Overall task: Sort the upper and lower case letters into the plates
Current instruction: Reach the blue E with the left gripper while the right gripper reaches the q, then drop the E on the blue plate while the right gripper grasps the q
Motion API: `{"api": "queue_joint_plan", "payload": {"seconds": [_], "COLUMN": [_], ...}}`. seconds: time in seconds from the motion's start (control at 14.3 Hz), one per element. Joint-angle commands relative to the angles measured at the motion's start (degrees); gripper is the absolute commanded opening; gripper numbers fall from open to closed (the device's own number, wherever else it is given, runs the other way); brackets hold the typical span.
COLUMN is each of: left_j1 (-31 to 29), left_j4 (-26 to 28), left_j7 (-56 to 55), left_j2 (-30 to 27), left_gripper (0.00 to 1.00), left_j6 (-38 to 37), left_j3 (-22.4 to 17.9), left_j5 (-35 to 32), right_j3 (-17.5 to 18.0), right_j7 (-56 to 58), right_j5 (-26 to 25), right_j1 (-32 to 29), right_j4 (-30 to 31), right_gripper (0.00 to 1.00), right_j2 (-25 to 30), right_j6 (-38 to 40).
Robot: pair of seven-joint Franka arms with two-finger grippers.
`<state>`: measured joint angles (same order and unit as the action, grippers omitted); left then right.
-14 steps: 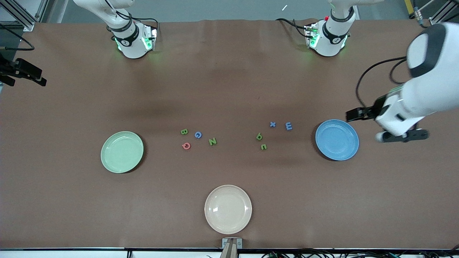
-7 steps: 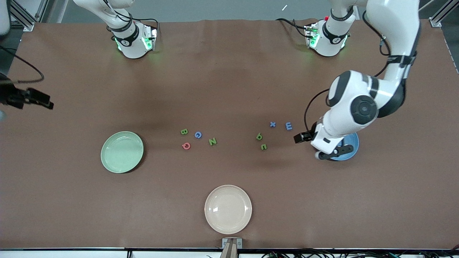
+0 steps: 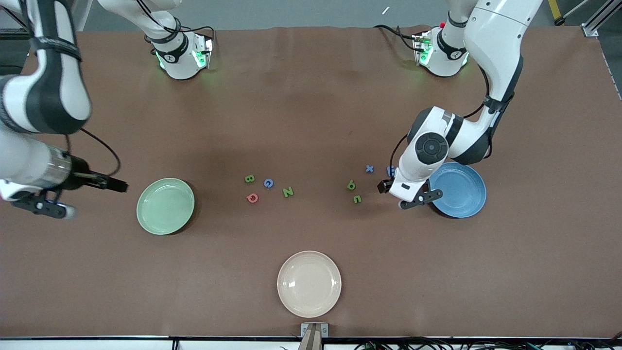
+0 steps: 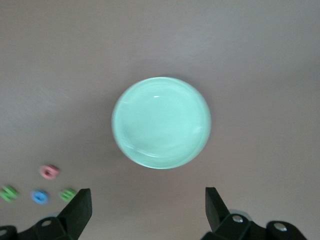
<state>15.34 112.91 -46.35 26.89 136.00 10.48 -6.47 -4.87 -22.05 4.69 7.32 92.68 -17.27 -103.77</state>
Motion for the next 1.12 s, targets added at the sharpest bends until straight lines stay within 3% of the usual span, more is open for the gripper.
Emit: {"api": "queue_joint_plan", "payload": {"seconds": [0.0, 0.21, 0.49, 0.84, 1.05], "left_j1": [1.1, 1.5, 1.8, 2.2, 2.5], "left_j4": [6.2, 9.5, 10.8, 12.1, 12.9], "left_j7": [-1.3, -1.3, -1.3, -1.2, -1.1], "left_j2": [-2.0, -2.4, -2.4, -2.4, -2.3], "left_gripper": [1.0, 0.97, 0.78, 0.59, 0.58], "left_j6": [5.8, 8.0, 8.8, 8.8, 8.8], "left_j3": [-0.2, -0.2, -0.1, -0.1, -0.1], "left_j5": [-1.1, -1.1, -1.1, -1.2, -1.2], "right_j3": [-0.3, -0.3, -0.3, -0.4, -0.3], "right_j7": [-14.4, -29.9, -46.3, -58.4, -62.6], "right_j5": [1.3, 1.3, 1.2, 1.2, 1.4], "right_j1": [5.8, 11.9, 17.3, 22.0, 23.1], "right_j4": [5.2, 10.3, 9.9, 9.5, 7.9], "right_gripper": [1.0, 1.0, 1.0, 1.0, 0.87], "right_j2": [-0.9, -2.8, -8.6, -15.6, -18.7], "right_j6": [-8.2, -17.8, -24.9, -31.9, -32.5]}}
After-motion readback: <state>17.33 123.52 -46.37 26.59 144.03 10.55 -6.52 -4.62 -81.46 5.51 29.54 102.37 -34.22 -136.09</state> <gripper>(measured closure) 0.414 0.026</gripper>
